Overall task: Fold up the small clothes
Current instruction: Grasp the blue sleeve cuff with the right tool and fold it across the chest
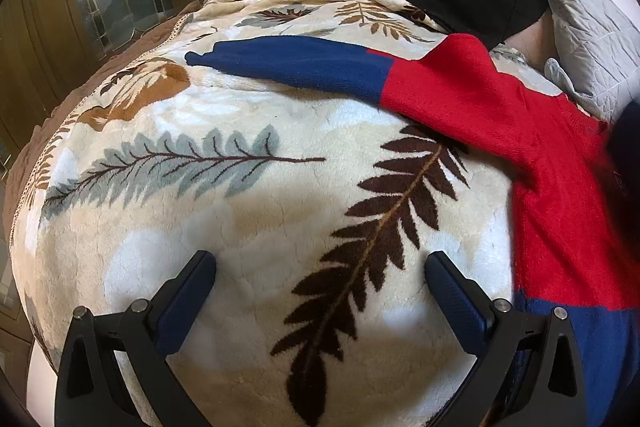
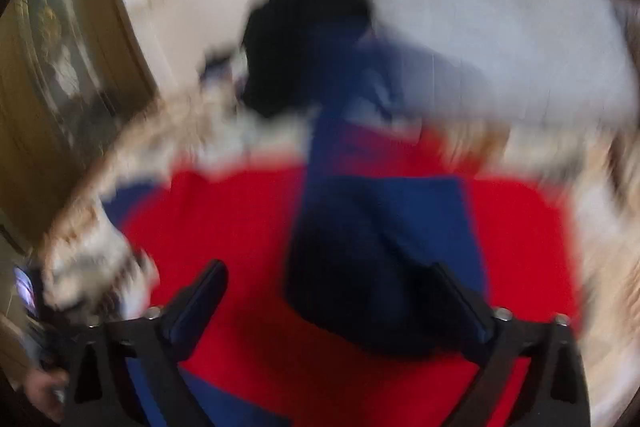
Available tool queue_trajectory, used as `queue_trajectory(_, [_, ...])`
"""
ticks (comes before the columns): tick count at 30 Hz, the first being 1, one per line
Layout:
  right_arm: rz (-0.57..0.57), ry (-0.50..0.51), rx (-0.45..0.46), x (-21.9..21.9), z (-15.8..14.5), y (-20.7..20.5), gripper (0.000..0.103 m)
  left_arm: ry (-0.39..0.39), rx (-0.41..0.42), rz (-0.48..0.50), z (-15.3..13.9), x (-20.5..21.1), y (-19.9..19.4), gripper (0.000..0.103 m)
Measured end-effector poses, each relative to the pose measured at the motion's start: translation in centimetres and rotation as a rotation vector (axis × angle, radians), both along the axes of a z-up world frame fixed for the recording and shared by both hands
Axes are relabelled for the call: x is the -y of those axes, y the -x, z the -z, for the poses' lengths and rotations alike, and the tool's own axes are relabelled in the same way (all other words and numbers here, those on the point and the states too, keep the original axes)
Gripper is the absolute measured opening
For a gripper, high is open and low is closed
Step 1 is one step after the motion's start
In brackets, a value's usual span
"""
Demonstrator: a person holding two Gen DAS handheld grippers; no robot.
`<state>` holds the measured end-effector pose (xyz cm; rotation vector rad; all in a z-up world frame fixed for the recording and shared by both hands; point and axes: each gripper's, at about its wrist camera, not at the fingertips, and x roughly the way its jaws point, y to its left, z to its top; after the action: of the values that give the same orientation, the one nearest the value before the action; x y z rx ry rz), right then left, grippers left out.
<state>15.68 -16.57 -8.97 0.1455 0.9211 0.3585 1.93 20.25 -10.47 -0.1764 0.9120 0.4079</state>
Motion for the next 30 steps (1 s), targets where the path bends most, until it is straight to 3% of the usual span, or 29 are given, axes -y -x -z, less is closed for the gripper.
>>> queue_trajectory(2, [0.043,-0.075,0.001,1.7,0.4,1.2,0.098,0.008,0.002,0.007,0.0,-0.1,0.0,0.103])
queue_trajectory(7, [0.099,-0.11,0.078,5.5,-1.1,6.7,0.099,-0.003,-0.032,0.022,-0.5,0.4,-0.2,0.103])
queue_trajectory(10, [0.125,-0.126,0.105,7.8,-1.5,8.1,0.099,0.062,0.019,0.078,-2.8,1.6,0.4,0.103])
queue_trajectory(15, [0.137,-0.214,0.11,9.3,-0.8,9.1,0.099,0.206,0.084,0.305,-7.4,6.9,-1.7,0.103])
queue_trajectory(18, [0.107,-0.258,0.112,9.1,-0.6,9.1,0.099,0.336,0.031,0.396,-7.4,9.8,-5.7,0.103])
queue_trajectory(23, [0.109,-0.316,0.116,9.4,-0.8,9.1,0.099,0.36,-0.103,0.39,-4.1,11.9,-11.6,0.095])
queue_trajectory(24, [0.111,-0.326,0.116,9.4,-0.9,9.1,0.099,0.366,-0.13,0.372,-3.4,12.0,-12.2,0.077])
queue_trajectory(25, [0.112,-0.341,0.115,9.5,-1.1,9.1,0.099,0.383,-0.178,0.339,-2.3,11.8,-12.8,0.046])
queue_trajectory(27, [0.111,-0.358,0.109,9.5,-1.3,9.1,0.099,0.35,-0.216,0.295,-1.7,11.5,-13.1,0.015])
queue_trajectory(30, [0.102,-0.372,0.106,9.4,-1.7,9.1,0.099,0.304,-0.176,0.311,-3.0,12.1,-12.8,0.008])
